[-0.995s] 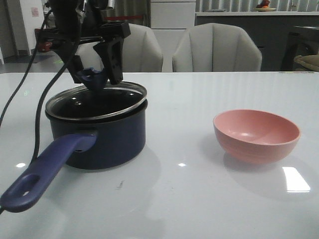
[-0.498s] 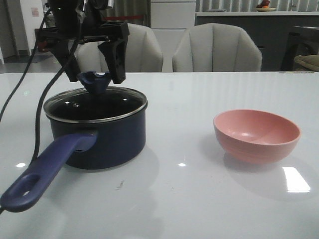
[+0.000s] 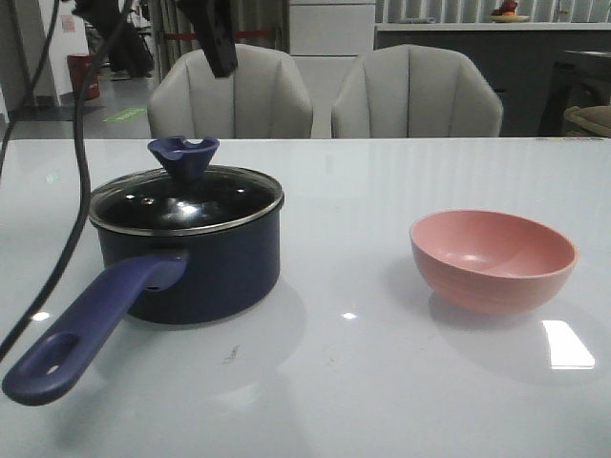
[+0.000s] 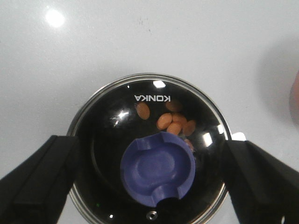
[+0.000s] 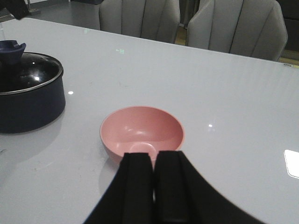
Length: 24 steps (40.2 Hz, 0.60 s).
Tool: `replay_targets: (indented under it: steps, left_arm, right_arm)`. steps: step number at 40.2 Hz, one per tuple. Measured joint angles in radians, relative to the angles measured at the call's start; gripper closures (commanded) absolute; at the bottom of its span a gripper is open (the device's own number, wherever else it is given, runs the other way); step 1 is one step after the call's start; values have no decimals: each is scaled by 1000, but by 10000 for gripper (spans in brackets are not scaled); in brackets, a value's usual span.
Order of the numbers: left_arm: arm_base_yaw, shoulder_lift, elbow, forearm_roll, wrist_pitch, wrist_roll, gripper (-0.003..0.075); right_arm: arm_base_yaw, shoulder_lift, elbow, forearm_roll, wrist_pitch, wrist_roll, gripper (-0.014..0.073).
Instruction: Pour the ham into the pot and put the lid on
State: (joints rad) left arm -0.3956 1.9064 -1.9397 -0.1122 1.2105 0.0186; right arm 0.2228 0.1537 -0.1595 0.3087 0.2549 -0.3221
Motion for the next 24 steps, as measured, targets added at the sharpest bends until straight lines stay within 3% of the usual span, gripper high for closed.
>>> replay_targets:
  steps: [14, 24]
  left_arm:
    - [0, -295, 206, 6, -43, 22, 95]
    - [1, -575, 480, 7, -153, 24, 95]
  right_arm:
    - [0, 0, 0, 0, 0, 0, 437]
    - [0, 0, 0, 0, 0, 0, 437]
